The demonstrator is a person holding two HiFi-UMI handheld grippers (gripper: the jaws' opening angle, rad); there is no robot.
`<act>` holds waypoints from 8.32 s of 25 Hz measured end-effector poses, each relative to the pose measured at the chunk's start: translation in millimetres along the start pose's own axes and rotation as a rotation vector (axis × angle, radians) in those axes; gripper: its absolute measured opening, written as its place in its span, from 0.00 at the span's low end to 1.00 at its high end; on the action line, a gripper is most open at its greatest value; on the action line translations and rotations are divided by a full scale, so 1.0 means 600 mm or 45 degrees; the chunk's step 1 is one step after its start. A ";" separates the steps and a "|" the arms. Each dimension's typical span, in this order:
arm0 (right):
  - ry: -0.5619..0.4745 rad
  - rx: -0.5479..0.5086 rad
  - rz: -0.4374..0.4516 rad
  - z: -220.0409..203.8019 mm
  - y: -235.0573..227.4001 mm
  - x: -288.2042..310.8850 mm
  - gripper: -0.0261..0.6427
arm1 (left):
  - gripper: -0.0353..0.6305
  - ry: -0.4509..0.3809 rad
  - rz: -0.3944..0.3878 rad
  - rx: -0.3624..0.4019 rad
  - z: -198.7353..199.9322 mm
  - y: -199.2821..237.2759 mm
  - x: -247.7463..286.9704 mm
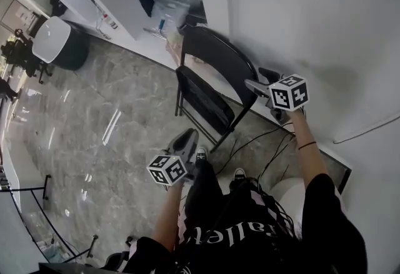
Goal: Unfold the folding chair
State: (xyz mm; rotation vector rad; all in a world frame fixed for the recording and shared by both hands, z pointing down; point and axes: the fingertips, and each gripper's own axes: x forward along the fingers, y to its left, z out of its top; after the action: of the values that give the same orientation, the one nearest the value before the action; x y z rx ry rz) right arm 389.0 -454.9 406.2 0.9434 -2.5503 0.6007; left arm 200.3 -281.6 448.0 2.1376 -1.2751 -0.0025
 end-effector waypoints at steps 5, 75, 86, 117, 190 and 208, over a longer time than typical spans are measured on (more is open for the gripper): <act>0.134 0.057 0.016 0.027 -0.068 0.101 0.46 | 0.20 0.151 -0.135 -0.051 0.015 0.074 0.053; 0.480 0.067 0.378 -0.039 0.353 0.251 0.22 | 0.16 0.014 -0.325 -1.072 -0.129 0.402 -0.068; 0.471 -0.004 0.330 -0.065 0.531 0.277 0.21 | 0.17 -0.007 -0.280 -1.137 -0.169 0.466 -0.212; 0.542 0.132 0.312 -0.226 0.949 0.345 0.21 | 0.23 -0.058 -0.324 -1.285 -0.332 0.719 -0.725; 0.367 0.065 0.269 -0.365 0.792 0.417 0.33 | 0.39 -0.502 0.494 -0.873 -0.651 0.918 -0.951; 0.278 -0.065 0.551 -0.221 0.915 0.168 0.14 | 0.08 -0.790 0.550 -0.738 -0.301 0.487 -0.915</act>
State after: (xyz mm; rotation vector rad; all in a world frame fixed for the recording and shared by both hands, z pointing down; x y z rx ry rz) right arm -30.6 -63.7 419.9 0.2835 -2.5613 0.7071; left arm -264.1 152.0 574.1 1.3681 -1.7876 -0.8026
